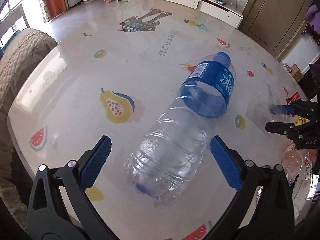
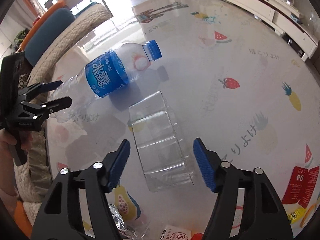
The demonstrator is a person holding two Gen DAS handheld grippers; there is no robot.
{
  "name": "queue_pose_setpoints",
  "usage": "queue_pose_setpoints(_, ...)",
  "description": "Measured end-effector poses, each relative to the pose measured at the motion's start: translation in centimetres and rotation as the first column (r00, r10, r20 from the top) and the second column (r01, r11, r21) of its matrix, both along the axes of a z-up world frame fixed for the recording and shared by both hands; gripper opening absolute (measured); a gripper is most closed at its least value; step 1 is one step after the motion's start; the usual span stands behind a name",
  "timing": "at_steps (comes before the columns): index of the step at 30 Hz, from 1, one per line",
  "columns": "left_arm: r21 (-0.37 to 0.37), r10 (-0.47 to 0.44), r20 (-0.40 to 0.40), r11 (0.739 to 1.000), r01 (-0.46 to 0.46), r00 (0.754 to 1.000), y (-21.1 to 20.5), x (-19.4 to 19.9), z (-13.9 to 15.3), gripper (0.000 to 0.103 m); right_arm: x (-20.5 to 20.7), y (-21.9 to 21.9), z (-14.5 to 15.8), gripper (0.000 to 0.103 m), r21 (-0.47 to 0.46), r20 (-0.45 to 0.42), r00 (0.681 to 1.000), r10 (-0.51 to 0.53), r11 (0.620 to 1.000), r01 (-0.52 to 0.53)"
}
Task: Collect trash
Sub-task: 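Grasp the blue-label water bottle with the left tool while the right grasps a clear plastic box, then carry the water bottle and clear box over the bin and release both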
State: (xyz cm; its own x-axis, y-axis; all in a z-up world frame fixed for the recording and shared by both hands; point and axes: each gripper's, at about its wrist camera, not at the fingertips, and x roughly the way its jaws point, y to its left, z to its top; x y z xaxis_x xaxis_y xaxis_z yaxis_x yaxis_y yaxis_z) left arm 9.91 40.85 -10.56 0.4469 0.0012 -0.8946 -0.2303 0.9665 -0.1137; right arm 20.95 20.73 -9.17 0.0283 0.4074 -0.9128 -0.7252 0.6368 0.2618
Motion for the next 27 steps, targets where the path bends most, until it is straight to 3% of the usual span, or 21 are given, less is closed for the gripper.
queue_pose_setpoints(2,0.0,-0.01,-0.004,1.0,0.01,1.0,-0.3,0.1,-0.4,0.097,0.0,-0.1,-0.5,0.043,0.002,-0.013,1.0,-0.001,1.0,0.001)
queue_pose_setpoints(5,-0.02,-0.032,-0.022,0.999,0.032,0.999,-0.8,0.3,-1.1,0.086,0.2,-0.2,-0.6,0.042,0.017,-0.018,1.0,-0.012,1.0,0.012)
queue_pose_setpoints(10,0.009,-0.054,-0.02,0.998,0.055,0.998,-1.5,0.8,-1.1,0.079,0.4,-0.4,-0.3,0.035,0.036,-0.031,0.999,-0.024,0.999,0.025)
queue_pose_setpoints(14,0.02,-0.069,-0.011,0.997,0.069,0.998,-2.1,0.7,-0.7,0.064,0.5,-0.6,0.1,0.034,0.05,-0.03,0.999,-0.032,0.998,0.033)
queue_pose_setpoints(27,0.032,-0.054,0.025,0.998,0.053,0.998,-2.8,-3.2,3.0,0.061,-1.3,-1.9,3.7,0.034,0.132,-0.071,0.997,-0.025,0.991,0.034)
